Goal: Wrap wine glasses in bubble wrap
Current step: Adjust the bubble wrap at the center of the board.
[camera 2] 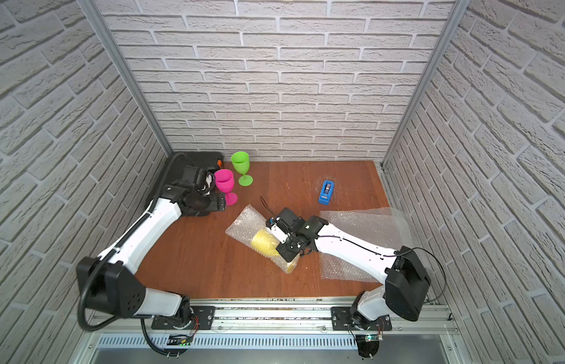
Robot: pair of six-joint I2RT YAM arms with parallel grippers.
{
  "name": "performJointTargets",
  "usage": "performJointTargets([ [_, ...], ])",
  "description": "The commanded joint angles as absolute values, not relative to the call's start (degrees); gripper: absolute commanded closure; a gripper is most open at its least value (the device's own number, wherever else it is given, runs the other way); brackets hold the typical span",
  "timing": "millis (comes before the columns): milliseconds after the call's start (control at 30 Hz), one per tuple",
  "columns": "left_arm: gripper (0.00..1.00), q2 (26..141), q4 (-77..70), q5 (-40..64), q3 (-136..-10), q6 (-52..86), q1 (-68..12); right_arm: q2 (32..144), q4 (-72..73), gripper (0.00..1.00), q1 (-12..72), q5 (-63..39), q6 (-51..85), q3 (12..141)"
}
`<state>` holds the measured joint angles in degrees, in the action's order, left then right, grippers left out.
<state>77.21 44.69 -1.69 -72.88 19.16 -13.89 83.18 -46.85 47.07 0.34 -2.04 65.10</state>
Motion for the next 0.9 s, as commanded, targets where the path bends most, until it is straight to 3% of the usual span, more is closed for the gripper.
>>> performJointTargets([
  [0,0.11,71.25,40.70,6.03,-71.15,9.18,-13.53,81.33,-47.99,0.97,47.50,8.76,-19.54,65.66],
  [167,0.18,64.57,33.23,19.06,-64.27,-0.44,-14.50,76.49,-30.64,0.97,49.16,16.94,-39.81,57.42],
  [433,0.15,59.06,26.02,32.27,-52.01,-15.57,-21.12,75.95,-10.40,0.97,52.00,21.52,-56.61,46.72],
  [567,0.15,62.84,27.24,29.41,-50.93,-18.55,-26.93,76.23,-4.09,0.97,52.16,20.87,-57.99,42.90],
  [867,0.14,69.26,18.82,21.78,-46.08,-17.98,-36.37,76.03,-4.30,0.97,52.14,18.11,-55.80,40.89],
])
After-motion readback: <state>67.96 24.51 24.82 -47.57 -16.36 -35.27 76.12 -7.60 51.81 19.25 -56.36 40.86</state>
